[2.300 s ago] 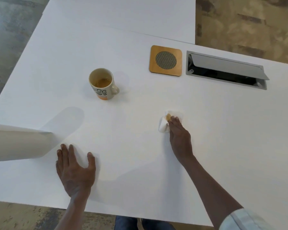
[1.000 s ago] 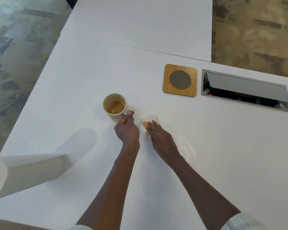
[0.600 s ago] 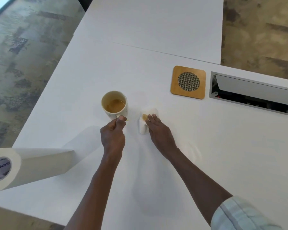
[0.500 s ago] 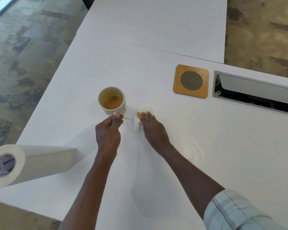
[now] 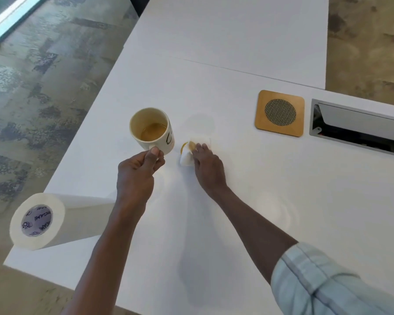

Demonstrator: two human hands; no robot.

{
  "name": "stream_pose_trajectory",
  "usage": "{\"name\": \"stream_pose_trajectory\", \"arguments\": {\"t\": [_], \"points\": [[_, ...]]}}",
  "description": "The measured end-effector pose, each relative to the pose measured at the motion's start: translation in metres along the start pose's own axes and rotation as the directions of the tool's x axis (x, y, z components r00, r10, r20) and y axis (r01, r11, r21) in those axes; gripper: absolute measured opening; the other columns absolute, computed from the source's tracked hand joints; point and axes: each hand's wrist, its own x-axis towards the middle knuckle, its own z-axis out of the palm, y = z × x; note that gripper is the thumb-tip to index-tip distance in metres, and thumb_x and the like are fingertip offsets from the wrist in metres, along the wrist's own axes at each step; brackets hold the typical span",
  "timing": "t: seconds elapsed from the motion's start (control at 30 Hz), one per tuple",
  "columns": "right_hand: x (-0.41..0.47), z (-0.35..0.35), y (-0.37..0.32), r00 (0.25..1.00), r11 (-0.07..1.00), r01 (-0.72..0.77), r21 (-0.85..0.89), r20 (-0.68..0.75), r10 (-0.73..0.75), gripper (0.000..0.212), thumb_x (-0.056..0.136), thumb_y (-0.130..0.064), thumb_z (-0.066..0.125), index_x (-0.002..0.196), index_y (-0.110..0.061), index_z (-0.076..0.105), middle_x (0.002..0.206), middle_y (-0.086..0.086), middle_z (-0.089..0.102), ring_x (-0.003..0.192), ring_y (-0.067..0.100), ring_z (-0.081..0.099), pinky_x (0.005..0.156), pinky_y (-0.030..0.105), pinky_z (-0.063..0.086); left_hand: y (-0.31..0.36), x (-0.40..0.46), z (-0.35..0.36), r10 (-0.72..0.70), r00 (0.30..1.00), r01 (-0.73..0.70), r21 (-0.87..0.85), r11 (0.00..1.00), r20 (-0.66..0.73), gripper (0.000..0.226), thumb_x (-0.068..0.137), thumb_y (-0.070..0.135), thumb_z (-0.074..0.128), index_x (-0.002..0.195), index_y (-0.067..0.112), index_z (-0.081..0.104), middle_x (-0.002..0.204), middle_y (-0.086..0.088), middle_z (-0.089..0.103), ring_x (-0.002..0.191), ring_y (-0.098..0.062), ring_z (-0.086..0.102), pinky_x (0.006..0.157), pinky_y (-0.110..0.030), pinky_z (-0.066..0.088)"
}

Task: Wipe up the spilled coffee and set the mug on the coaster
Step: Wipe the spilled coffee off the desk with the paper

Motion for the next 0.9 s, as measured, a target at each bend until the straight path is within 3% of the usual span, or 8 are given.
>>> {"name": "stream_pose_trajectory", "arguments": {"t": [0.13,0.27,0.37,0.5,0.63,0.73,0.83,0.9], "points": [[0.009,0.011,-0.021,0.99,0.987,0.113,-0.115,0.092,-0.102,0.034,0.097,-0.007,0.046,0.127,-0.009,0.061,0.14,0.006,0.055,0.133,0.027,0.047,0.091,0.041,0.052,0.0,0.003,-0.008,0.003,1.0,-0.003,-0.01,1.0,-0.003,0.025,0.097,0.034,0.064,0.083,0.019,0.077,0.09,0.001,0.08,0.099,-0.015,0.076,0.109,-0.047,0.047],[-0.031,0.003,-0.004,0.951,0.935,0.304,-0.182,0.112,-0.288,0.035,0.085,0.002,0.063,0.118,-0.008,0.067,0.131,0.006,0.063,0.124,0.025,0.057,0.088,0.034,0.054,0.0,0.005,-0.009,-0.01,1.0,0.01,-0.021,1.0,-0.005,0.025,0.097,0.032,0.063,0.084,0.016,0.076,0.091,-0.001,0.079,0.097,-0.015,0.076,0.109,-0.045,0.048],[-0.041,-0.003,0.02,0.98,0.956,0.199,-0.213,0.067,-0.189,0.039,0.083,0.004,0.065,0.119,-0.01,0.067,0.134,0.006,0.061,0.125,0.023,0.056,0.091,0.035,0.052,0.001,0.007,-0.009,-0.024,1.0,0.024,-0.007,1.0,0.013,0.025,0.098,0.032,0.062,0.085,0.016,0.075,0.094,-0.003,0.078,0.098,-0.015,0.076,0.11,-0.045,0.047],[0.001,0.004,0.012,0.997,0.976,0.07,-0.208,0.06,-0.058,0.043,0.094,0.0,0.051,0.134,-0.012,0.056,0.144,0.004,0.052,0.136,0.024,0.045,0.094,0.039,0.051,0.003,0.008,-0.009,-0.005,1.0,0.004,0.012,1.0,0.022,0.024,0.098,0.032,0.062,0.085,0.018,0.076,0.093,-0.001,0.079,0.097,-0.014,0.076,0.108,-0.046,0.049],[0.027,0.019,-0.021,0.97,0.969,0.192,-0.156,0.178,-0.163,0.04,0.096,-0.008,0.046,0.135,-0.011,0.054,0.142,0.006,0.053,0.136,0.027,0.044,0.091,0.041,0.054,0.004,0.008,-0.005,0.014,1.0,-0.015,0.028,0.999,0.024,0.023,0.098,0.032,0.062,0.087,0.018,0.077,0.09,0.004,0.08,0.097,-0.013,0.076,0.106,-0.045,0.05],[-0.004,0.019,-0.034,0.907,0.931,0.351,-0.101,0.281,-0.312,0.036,0.098,-0.015,0.048,0.132,-0.011,0.056,0.142,0.004,0.054,0.136,0.026,0.044,0.096,0.04,0.049,0.005,0.007,-0.001,0.012,1.0,-0.013,0.029,1.0,0.027,0.022,0.099,0.031,0.062,0.087,0.018,0.076,0.088,0.003,0.08,0.097,-0.014,0.076,0.105,-0.044,0.052],[-0.042,0.005,-0.005,0.907,0.919,0.39,-0.058,0.198,-0.373,0.031,0.091,-0.009,0.058,0.121,-0.01,0.066,0.132,0.005,0.062,0.126,0.026,0.055,0.094,0.039,0.053,0.006,0.007,0.0,0.003,1.0,-0.004,0.027,1.0,0.031,0.024,0.098,0.032,0.062,0.084,0.018,0.076,0.09,-0.001,0.079,0.097,-0.015,0.076,0.106,-0.046,0.05],[-0.048,-0.005,0.022,0.954,0.95,0.291,-0.113,0.114,-0.279,0.03,0.088,-0.008,0.059,0.116,-0.009,0.069,0.13,0.007,0.064,0.123,0.025,0.058,0.088,0.04,0.057,0.005,0.007,0.0,0.001,0.999,-0.003,0.035,0.999,0.039,0.025,0.098,0.034,0.062,0.083,0.02,0.076,0.089,0.002,0.08,0.098,-0.015,0.076,0.108,-0.048,0.048]]}}
